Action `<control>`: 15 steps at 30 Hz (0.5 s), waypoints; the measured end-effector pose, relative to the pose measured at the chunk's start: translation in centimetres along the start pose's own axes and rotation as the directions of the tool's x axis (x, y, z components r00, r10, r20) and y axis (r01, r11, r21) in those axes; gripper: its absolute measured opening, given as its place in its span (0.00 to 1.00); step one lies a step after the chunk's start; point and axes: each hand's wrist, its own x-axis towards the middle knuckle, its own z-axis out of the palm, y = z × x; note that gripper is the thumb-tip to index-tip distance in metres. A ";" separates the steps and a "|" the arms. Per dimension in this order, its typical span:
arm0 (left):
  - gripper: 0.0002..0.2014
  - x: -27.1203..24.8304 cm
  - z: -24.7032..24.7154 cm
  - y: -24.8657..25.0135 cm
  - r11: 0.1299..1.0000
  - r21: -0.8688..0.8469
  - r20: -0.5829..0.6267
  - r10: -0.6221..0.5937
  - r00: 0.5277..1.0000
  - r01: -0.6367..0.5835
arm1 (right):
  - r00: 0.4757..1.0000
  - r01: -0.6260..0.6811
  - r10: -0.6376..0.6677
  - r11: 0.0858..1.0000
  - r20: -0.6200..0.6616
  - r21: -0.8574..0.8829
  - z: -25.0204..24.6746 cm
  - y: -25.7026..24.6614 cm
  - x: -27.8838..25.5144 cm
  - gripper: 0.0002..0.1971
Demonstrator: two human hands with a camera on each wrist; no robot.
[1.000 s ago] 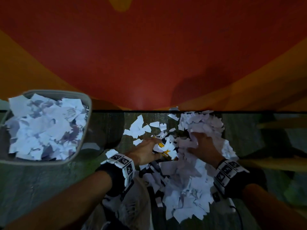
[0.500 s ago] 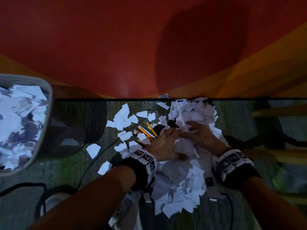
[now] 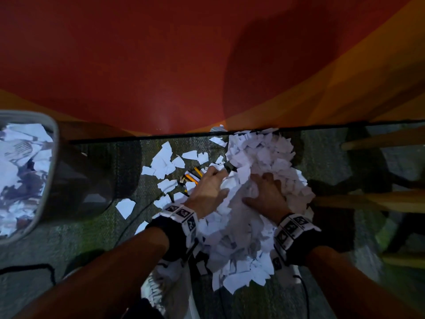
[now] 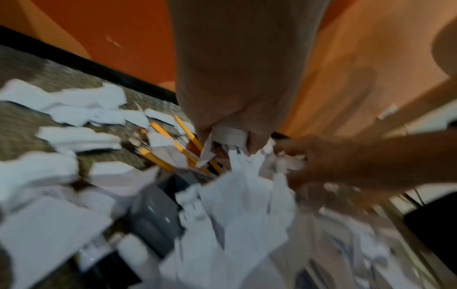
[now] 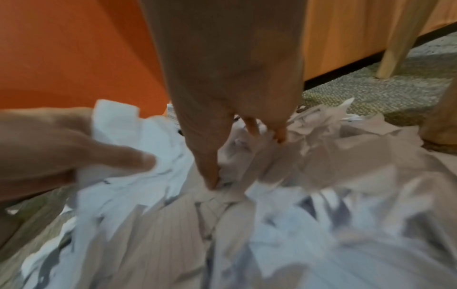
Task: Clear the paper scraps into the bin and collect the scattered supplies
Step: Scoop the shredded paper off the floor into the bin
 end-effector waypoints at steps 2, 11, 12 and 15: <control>0.24 -0.3 -1.5 0.0 0.999 -0.010 -0.020 -0.043 0.999 0.043 | 0.999 0.038 -0.037 0.998 -0.036 0.042 -0.7 -0.8 0.0 0.24; 0.26 -2.7 -8.5 1.7 0.978 -0.103 -0.158 -0.195 0.968 0.180 | 0.975 0.181 -0.134 0.943 -0.179 0.281 -6.5 -3.2 -2.5 0.17; 0.24 -3.2 -9.5 2.2 0.981 -0.107 -0.182 -0.182 0.966 0.164 | 0.970 0.201 -0.147 0.935 -0.196 0.293 -7.2 -3.5 -2.9 0.19; 0.24 -4.7 -12.3 3.0 0.988 -0.094 -0.228 -0.142 0.963 0.123 | 0.945 0.277 -0.195 0.906 -0.264 0.321 -9.0 -4.6 -3.9 0.18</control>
